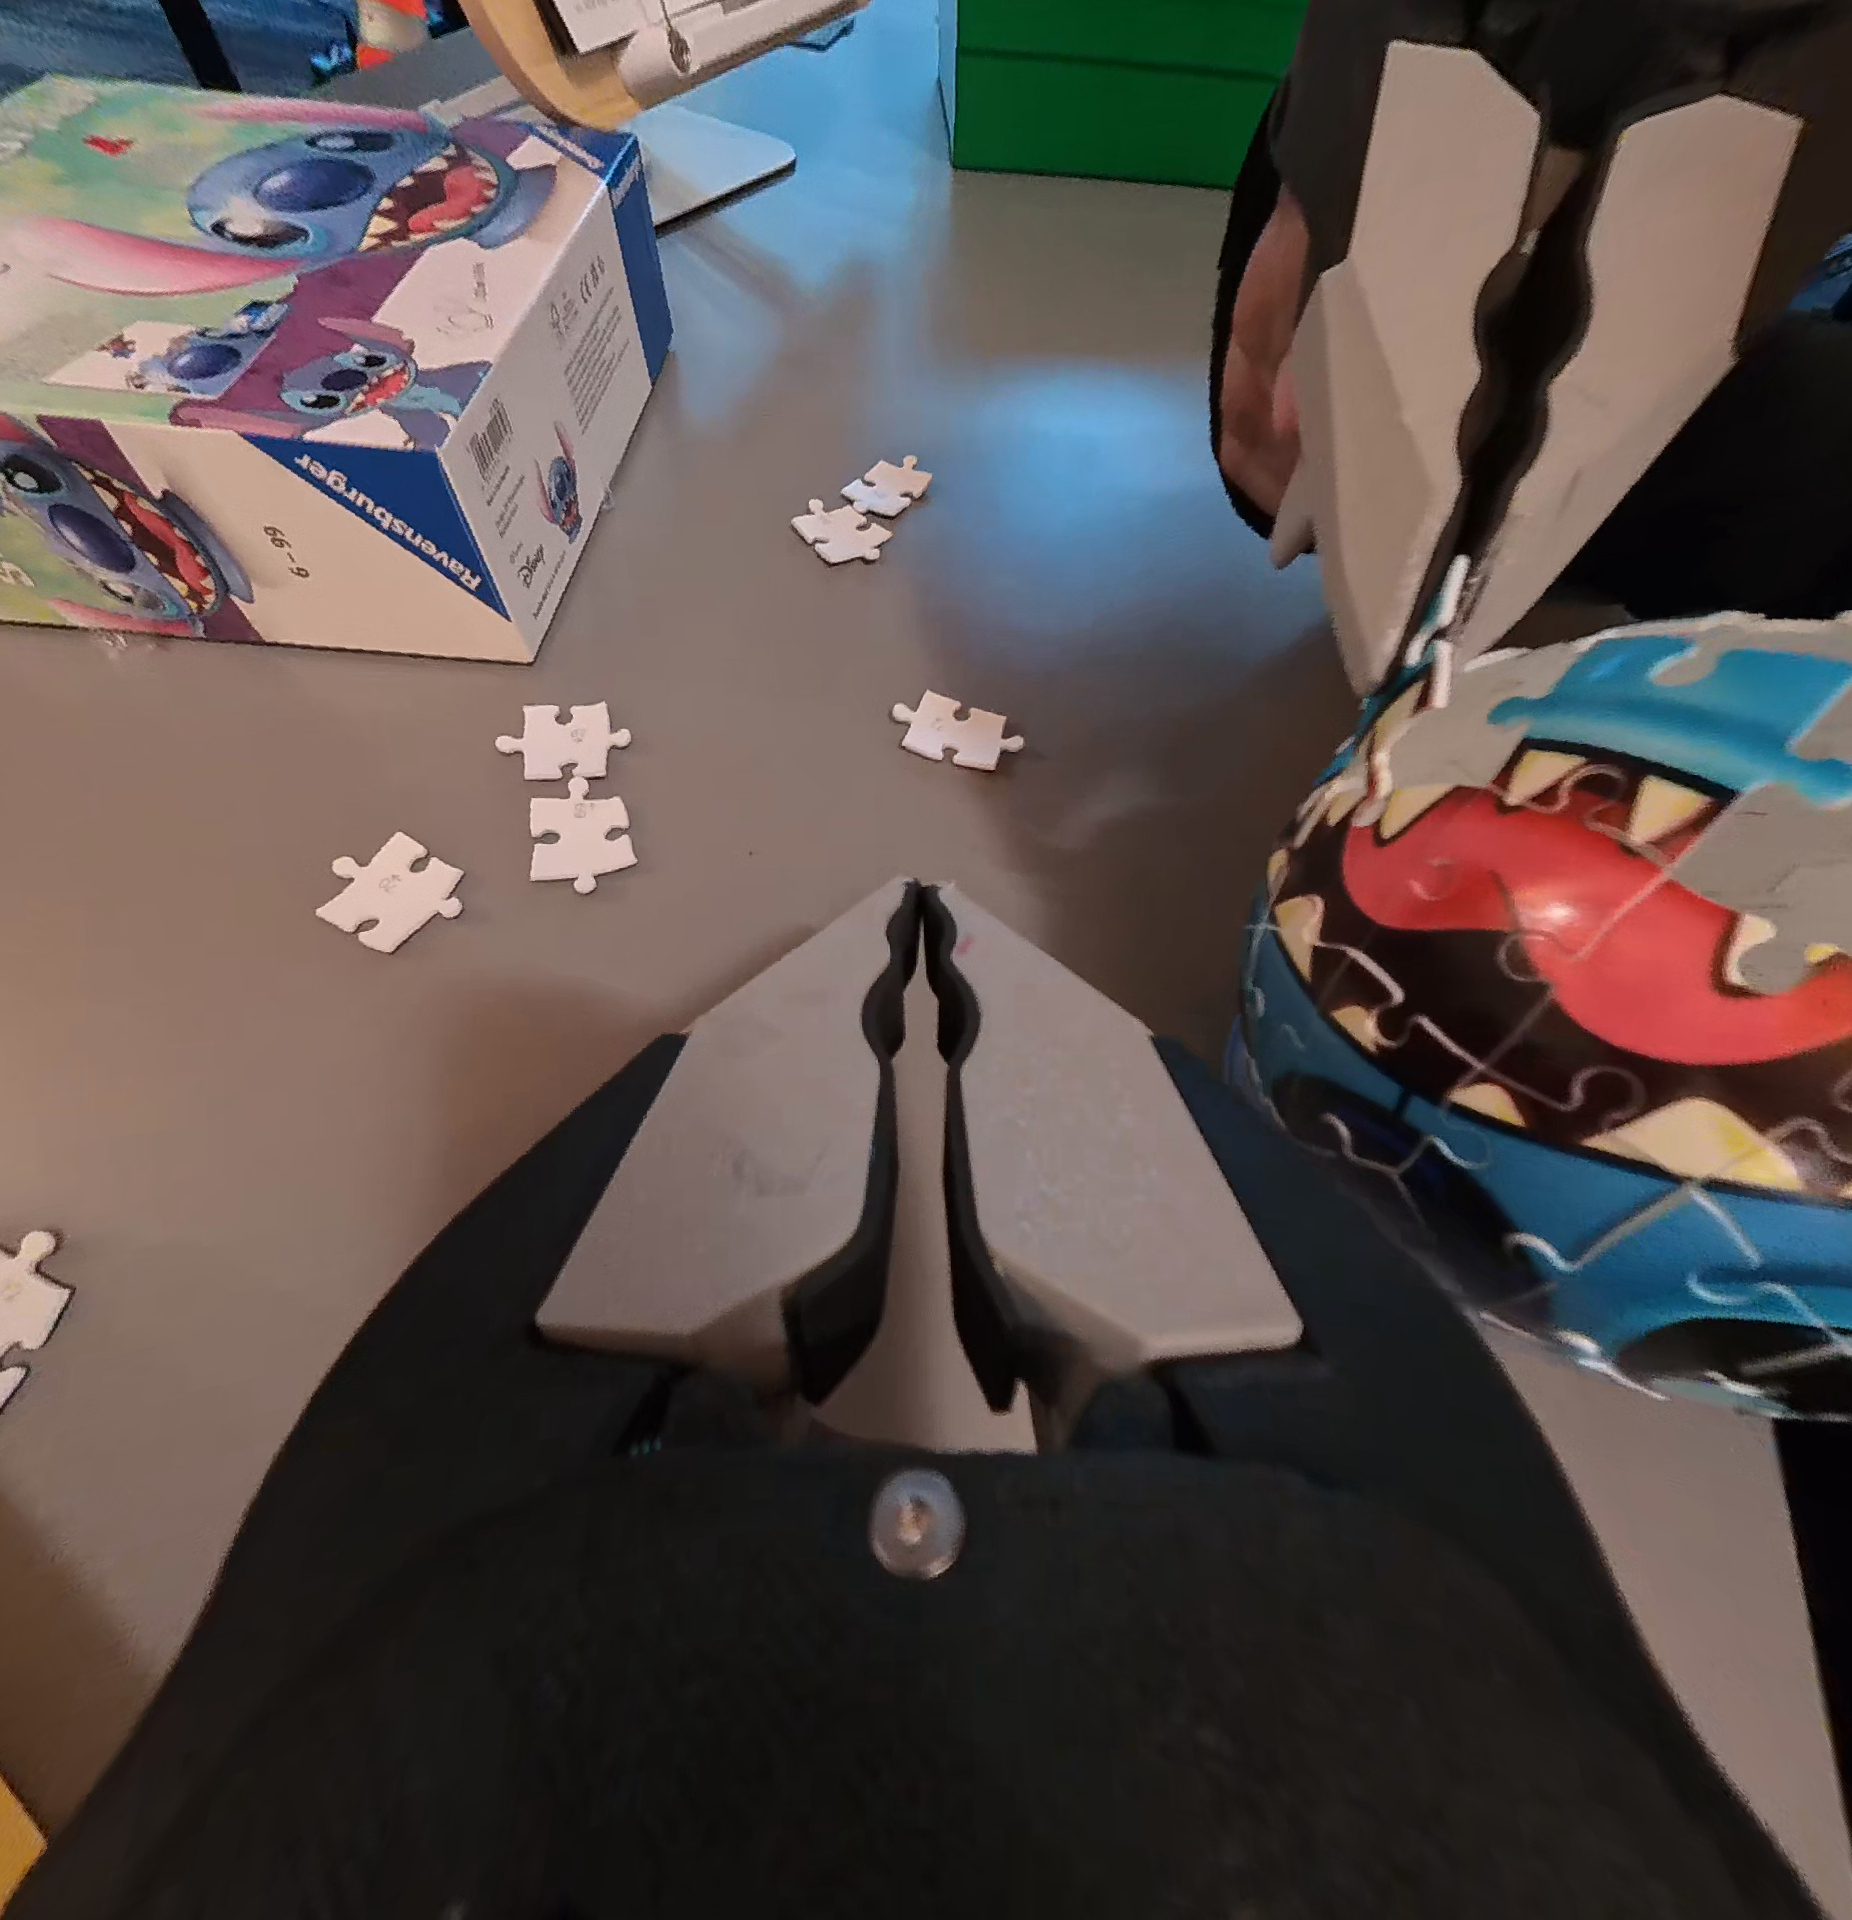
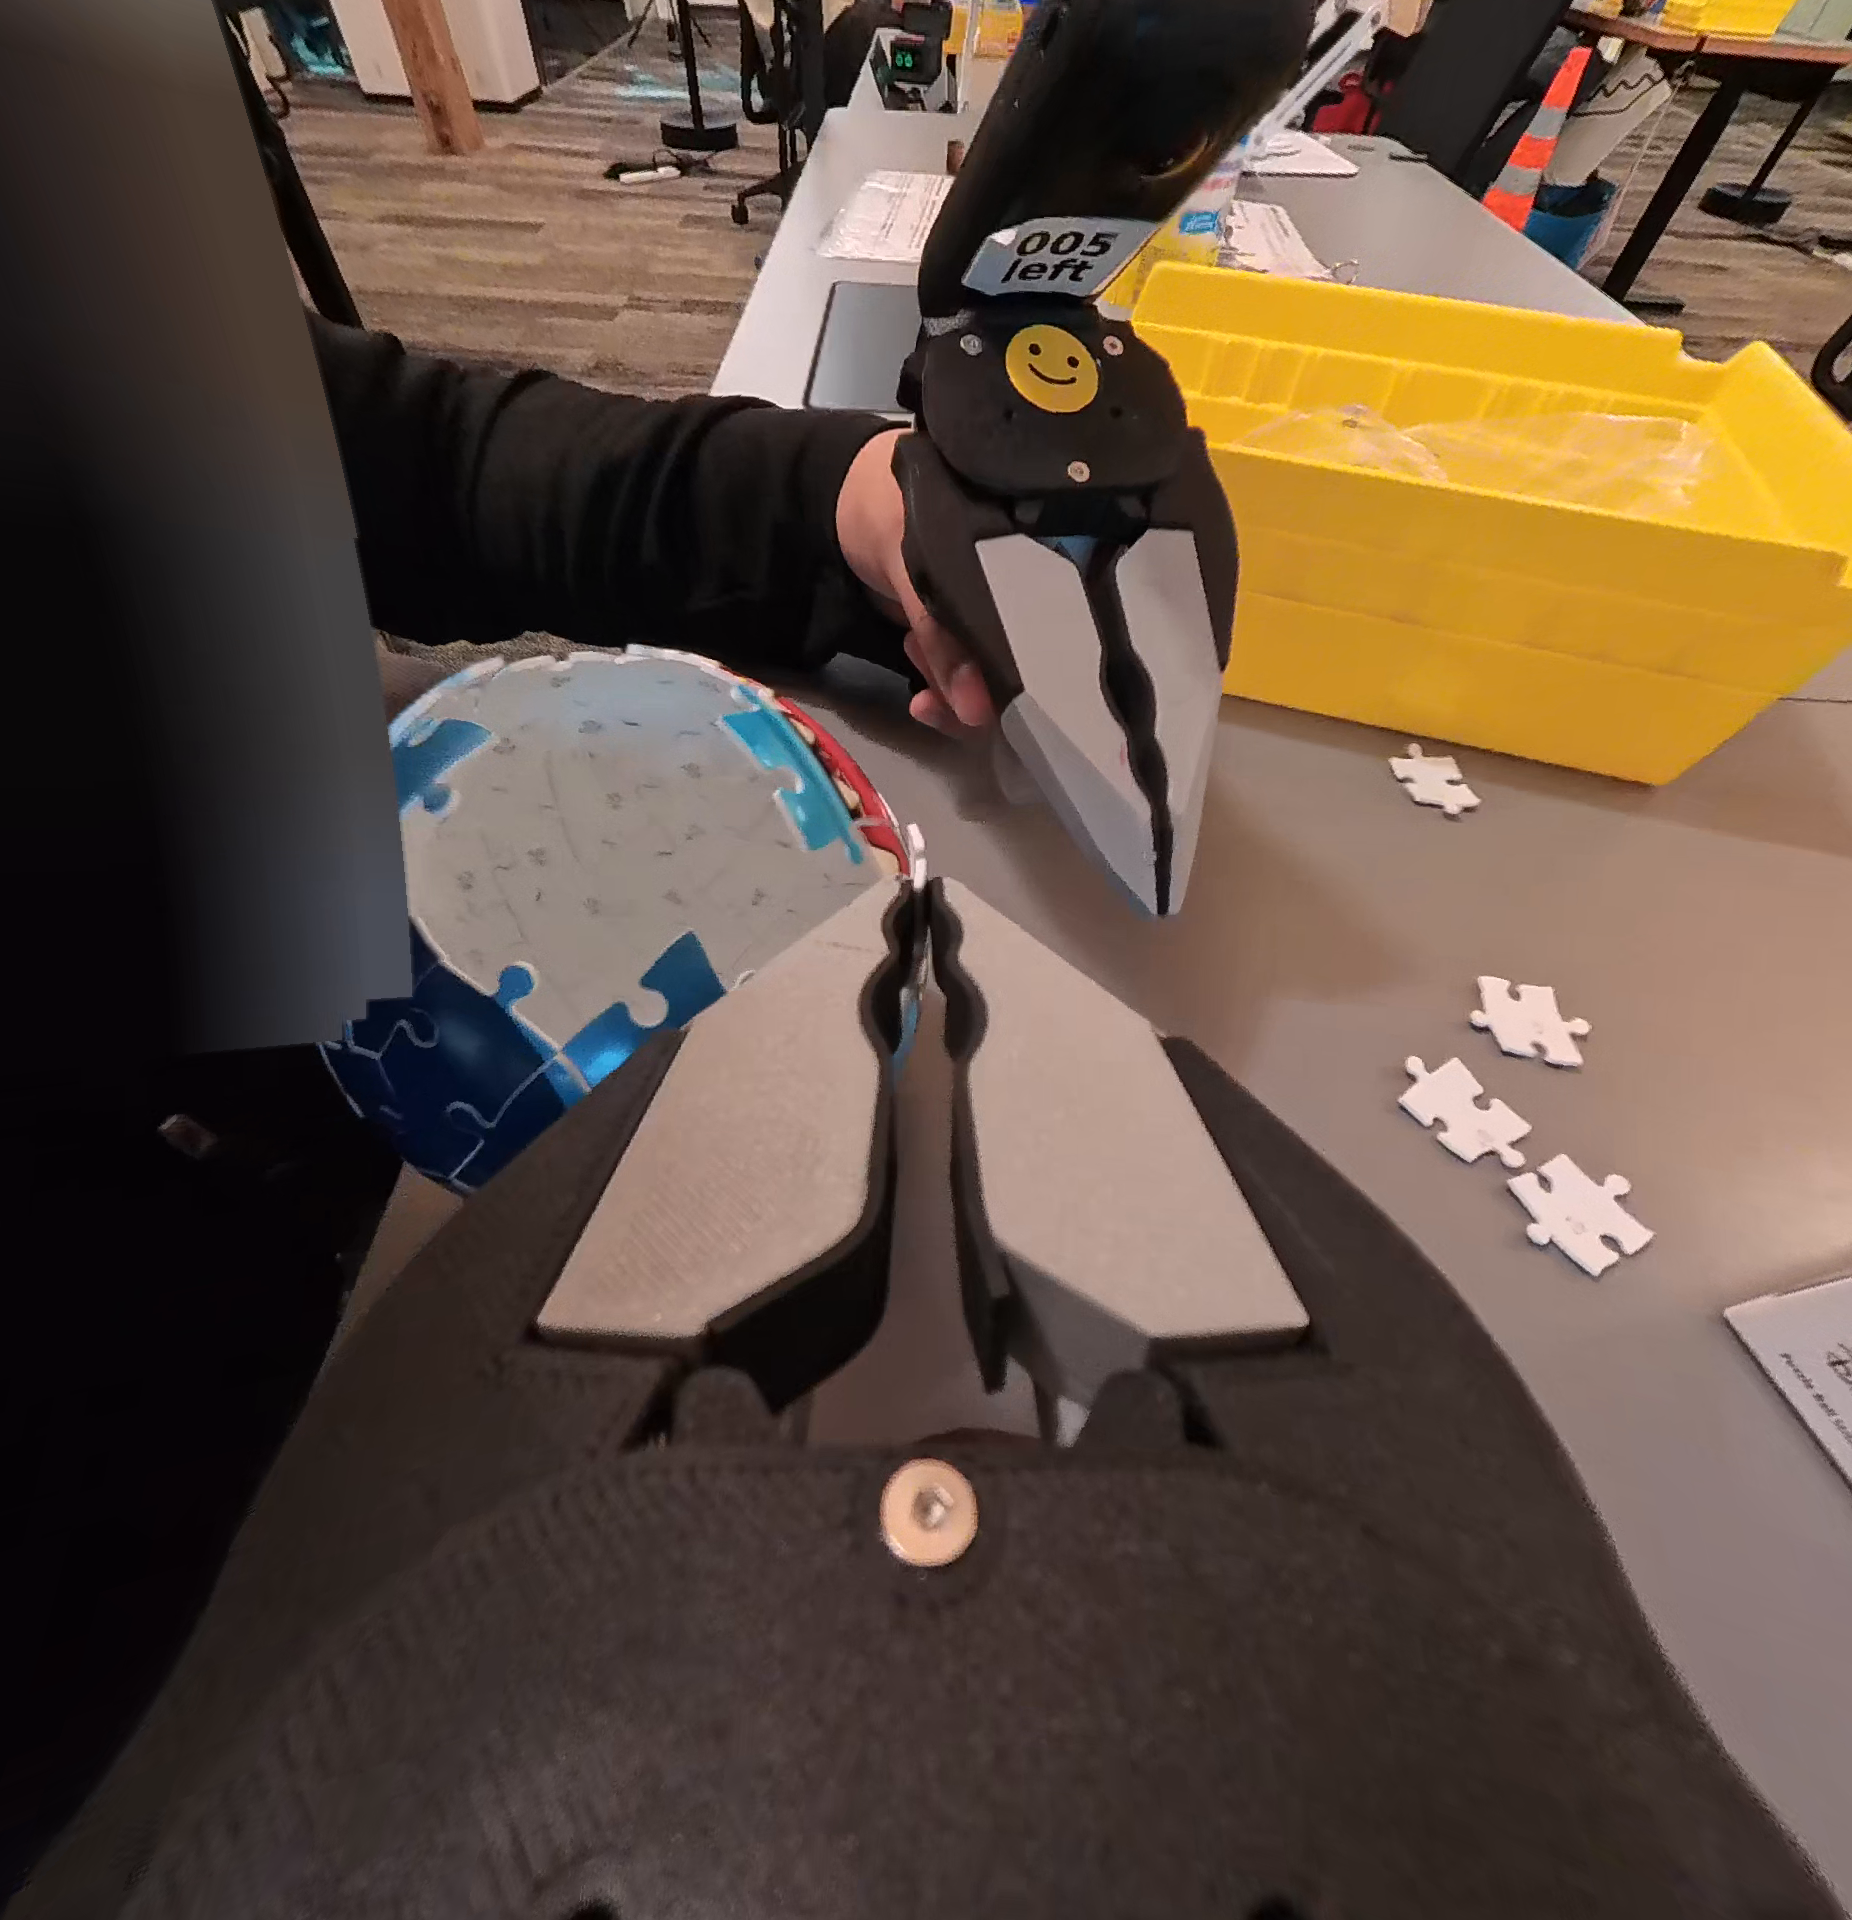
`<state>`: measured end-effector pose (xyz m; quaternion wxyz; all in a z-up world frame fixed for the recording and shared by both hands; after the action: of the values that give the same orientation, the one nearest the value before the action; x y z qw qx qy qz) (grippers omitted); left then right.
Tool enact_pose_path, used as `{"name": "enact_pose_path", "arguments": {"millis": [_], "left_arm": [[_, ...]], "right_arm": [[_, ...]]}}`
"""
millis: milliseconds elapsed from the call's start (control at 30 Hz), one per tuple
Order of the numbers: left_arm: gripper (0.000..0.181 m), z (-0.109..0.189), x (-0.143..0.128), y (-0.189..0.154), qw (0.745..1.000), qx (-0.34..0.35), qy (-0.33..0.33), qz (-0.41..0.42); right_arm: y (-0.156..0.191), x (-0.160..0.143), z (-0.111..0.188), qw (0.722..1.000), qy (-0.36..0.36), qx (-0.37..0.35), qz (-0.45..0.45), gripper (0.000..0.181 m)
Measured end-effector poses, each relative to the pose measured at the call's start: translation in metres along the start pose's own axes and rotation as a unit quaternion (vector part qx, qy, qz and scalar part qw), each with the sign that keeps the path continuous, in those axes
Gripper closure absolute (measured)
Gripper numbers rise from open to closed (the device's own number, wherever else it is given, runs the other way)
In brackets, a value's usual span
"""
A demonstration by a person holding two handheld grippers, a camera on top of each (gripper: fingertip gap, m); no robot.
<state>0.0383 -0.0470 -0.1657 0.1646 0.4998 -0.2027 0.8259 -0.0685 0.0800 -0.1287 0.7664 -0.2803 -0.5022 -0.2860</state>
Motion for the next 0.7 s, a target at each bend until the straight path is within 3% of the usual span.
{"name": "enact_pose_path", "arguments": {"millis": [200, 700], "left_arm": [[0.181, -0.001, 0.005, -0.009, 1.000, -0.010, 0.003, -0.019], [0.181, -0.002, 0.007, -0.014, 1.000, -0.017, 0.004, -0.026]], "right_arm": [[0.004, 0.001, -0.001, 0.999, -0.002, -0.016, 0.041, 0.181], [0.002, 0.000, -0.002, 1.000, -0.008, 0.010, 0.027, 0.181]]}}
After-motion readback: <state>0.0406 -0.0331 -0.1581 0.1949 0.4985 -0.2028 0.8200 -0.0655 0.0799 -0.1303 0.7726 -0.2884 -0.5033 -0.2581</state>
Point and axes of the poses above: each gripper's, where its closed fingertips meet, z back along the fingers, x out of its top, y = z × x across the jaws, the point moved 8 cm from there along z, back along the fingers, and after that the axes turned 14 degrees about -x, right-handed, at the moved point
